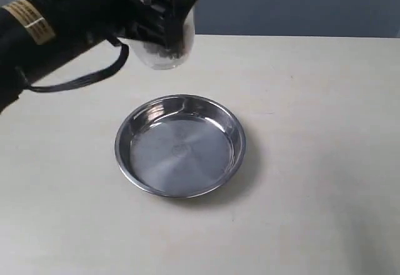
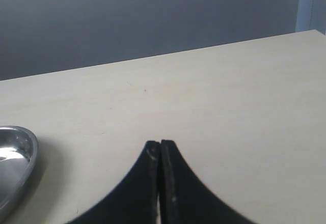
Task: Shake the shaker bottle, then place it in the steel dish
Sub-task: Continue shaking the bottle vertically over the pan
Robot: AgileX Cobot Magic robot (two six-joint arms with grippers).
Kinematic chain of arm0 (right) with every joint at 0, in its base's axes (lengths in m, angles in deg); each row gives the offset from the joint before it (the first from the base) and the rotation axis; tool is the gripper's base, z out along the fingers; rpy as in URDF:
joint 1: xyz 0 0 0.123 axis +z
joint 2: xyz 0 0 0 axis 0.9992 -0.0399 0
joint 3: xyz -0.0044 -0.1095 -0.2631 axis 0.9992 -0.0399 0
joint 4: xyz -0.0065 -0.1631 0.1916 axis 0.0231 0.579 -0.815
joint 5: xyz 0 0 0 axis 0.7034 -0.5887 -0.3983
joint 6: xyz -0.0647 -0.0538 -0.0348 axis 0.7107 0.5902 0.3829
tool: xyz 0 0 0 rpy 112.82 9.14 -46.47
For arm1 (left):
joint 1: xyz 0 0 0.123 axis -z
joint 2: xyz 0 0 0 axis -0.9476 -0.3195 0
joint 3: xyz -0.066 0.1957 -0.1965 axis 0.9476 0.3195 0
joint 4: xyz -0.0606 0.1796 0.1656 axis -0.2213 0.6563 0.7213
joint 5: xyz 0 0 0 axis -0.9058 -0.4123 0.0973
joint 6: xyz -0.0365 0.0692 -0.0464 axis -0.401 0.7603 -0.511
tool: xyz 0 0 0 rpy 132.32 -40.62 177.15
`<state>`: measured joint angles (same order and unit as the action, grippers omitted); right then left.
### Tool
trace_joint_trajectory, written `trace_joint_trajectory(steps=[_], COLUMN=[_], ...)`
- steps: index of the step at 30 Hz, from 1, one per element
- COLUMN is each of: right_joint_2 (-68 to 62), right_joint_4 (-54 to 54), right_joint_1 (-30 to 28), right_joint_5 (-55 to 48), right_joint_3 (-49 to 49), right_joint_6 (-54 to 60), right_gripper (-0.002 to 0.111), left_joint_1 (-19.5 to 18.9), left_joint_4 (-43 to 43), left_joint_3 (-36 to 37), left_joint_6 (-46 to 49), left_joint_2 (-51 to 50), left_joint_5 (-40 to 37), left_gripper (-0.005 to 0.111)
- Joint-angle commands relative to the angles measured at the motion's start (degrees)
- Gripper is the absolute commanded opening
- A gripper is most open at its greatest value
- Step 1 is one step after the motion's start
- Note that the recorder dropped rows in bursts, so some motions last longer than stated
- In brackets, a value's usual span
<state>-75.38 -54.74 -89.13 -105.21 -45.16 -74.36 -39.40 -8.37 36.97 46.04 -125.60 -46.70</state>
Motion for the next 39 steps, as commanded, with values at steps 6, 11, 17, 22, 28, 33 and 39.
trace_joint_trajectory(steps=[6,11,17,22,28,33,39], right_joint_2=[0.19,0.19,0.19,0.19,0.19,0.19,0.19], right_joint_4=[0.27,0.27,0.27,0.27,0.27,0.27,0.27], right_joint_1=[-0.27,-0.27,-0.27,-0.27,-0.27,-0.27,-0.27], right_joint_5=[0.44,0.44,0.44,0.44,0.44,0.44,0.44], right_joint_3=[-0.07,-0.07,-0.07,-0.07,-0.07,-0.07,-0.07], right_joint_6=[0.00,0.00,0.00,0.00,0.00,0.00,0.00], right_gripper=[-0.001,-0.001,-0.001,-0.001,-0.001,-0.001,-0.001], left_joint_1=[0.20,-0.50,-0.15,-0.15,-0.44,-0.44,-0.44], left_joint_4=[3.30,-5.37,1.28,2.62,-2.43,-2.69,1.32], left_joint_3=[-3.25,6.04,1.13,0.69,1.21,4.42,-3.57], left_joint_6=[-1.81,-1.80,-3.66,-4.21,1.85,-2.03,-0.26], left_joint_2=[-0.45,-13.74,-4.97,-4.42,-6.46,-11.28,-2.17], left_joint_5=[0.55,2.05,1.22,11.26,-6.04,9.20,-1.58], left_gripper=[0.000,0.000,0.000,0.000,0.000,0.000,0.000])
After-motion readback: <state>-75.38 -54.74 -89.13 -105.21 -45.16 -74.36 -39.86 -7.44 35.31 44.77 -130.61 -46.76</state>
